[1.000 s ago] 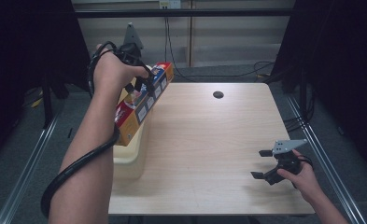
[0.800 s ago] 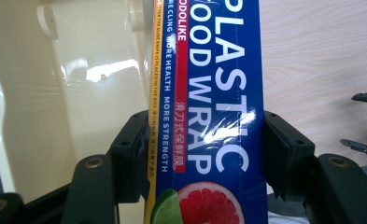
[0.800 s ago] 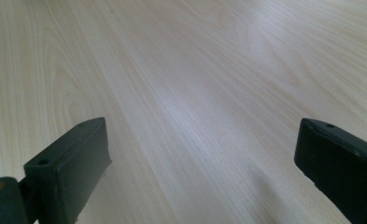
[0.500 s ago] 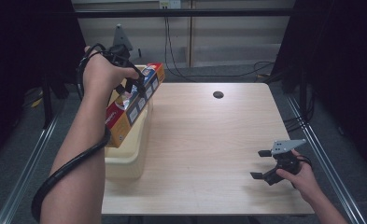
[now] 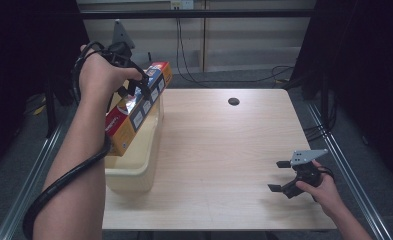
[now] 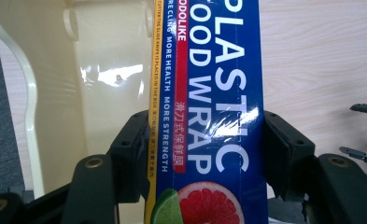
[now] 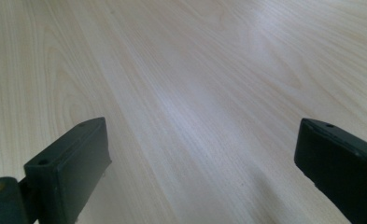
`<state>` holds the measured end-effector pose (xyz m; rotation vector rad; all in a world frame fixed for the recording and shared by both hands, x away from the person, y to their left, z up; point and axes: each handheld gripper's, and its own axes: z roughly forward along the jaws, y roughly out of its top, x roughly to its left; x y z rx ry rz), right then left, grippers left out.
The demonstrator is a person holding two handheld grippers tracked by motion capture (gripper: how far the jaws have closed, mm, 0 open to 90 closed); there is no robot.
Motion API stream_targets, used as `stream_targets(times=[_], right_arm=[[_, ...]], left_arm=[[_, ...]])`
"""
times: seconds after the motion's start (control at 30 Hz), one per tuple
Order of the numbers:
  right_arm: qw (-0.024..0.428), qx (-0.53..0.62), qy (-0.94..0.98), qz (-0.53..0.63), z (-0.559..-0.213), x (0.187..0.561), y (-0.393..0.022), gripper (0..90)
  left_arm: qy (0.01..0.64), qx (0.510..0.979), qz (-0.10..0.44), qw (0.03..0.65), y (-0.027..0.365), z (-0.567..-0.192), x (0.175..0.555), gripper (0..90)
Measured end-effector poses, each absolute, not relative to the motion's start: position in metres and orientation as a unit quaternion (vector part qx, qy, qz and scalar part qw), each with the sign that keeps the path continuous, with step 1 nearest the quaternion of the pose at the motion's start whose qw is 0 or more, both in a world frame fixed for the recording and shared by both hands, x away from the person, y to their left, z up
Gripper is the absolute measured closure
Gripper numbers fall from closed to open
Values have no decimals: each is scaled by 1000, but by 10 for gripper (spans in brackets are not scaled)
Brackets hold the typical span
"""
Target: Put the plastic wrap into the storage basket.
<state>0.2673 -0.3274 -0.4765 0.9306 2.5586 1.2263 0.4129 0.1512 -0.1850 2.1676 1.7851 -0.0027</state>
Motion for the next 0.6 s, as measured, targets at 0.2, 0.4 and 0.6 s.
stream_targets(times=[0.2, 0.4, 0.6], right_arm=[[79, 311, 854, 409, -477, 267, -327, 32], [79, 311, 854, 409, -476, 267, -327, 32], [79, 310, 854, 409, -476, 267, -327, 32]], left_arm=[[631, 758, 3, 164, 158, -184, 411, 408], [640, 751, 9, 163, 165, -184, 410, 408], [647, 746, 13, 157, 171, -186, 408, 408]])
